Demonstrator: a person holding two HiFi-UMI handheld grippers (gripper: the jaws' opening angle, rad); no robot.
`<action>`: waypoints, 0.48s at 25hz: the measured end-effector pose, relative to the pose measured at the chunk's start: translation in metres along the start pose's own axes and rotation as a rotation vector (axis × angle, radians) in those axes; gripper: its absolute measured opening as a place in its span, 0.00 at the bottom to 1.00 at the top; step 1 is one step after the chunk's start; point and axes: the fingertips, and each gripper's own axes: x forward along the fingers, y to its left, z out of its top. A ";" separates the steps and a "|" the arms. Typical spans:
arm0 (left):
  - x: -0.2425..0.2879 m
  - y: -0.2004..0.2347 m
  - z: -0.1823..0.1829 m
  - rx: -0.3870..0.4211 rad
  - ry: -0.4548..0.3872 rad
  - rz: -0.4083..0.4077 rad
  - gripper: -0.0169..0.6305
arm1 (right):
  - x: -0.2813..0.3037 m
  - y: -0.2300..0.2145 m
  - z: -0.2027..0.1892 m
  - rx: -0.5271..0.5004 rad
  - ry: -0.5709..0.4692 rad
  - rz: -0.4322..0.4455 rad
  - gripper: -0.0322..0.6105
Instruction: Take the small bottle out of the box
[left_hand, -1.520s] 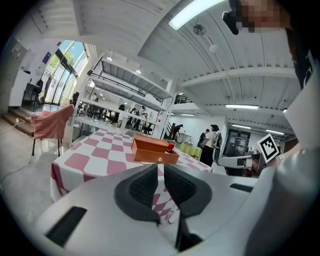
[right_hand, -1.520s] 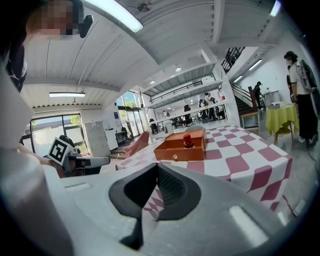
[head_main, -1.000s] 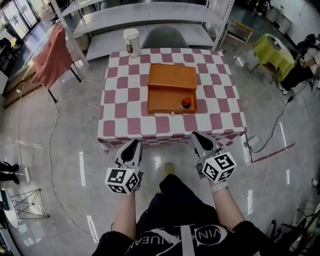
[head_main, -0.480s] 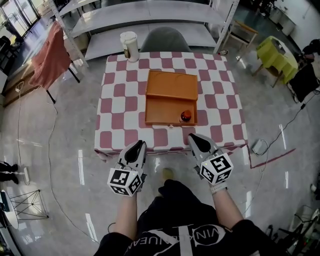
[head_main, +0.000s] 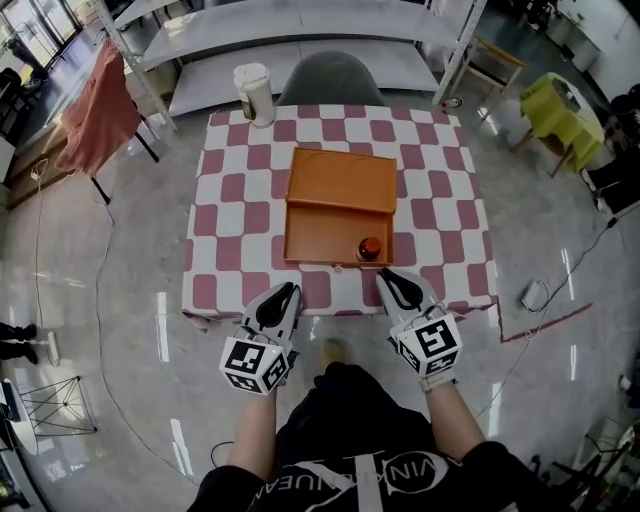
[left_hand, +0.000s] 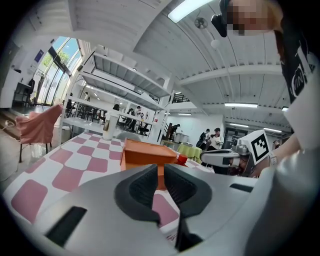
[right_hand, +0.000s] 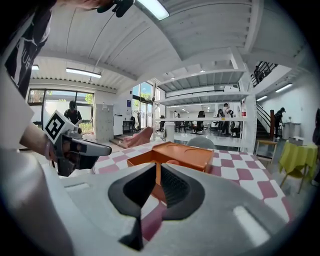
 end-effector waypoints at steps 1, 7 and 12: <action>0.003 -0.001 -0.001 -0.002 0.004 -0.002 0.09 | 0.002 -0.003 -0.001 0.002 0.003 0.003 0.08; 0.014 -0.003 -0.003 -0.022 0.008 0.006 0.09 | 0.012 -0.014 -0.012 0.014 0.030 0.030 0.09; 0.017 0.001 -0.003 -0.006 0.010 0.023 0.09 | 0.019 -0.024 -0.009 0.053 -0.002 0.037 0.10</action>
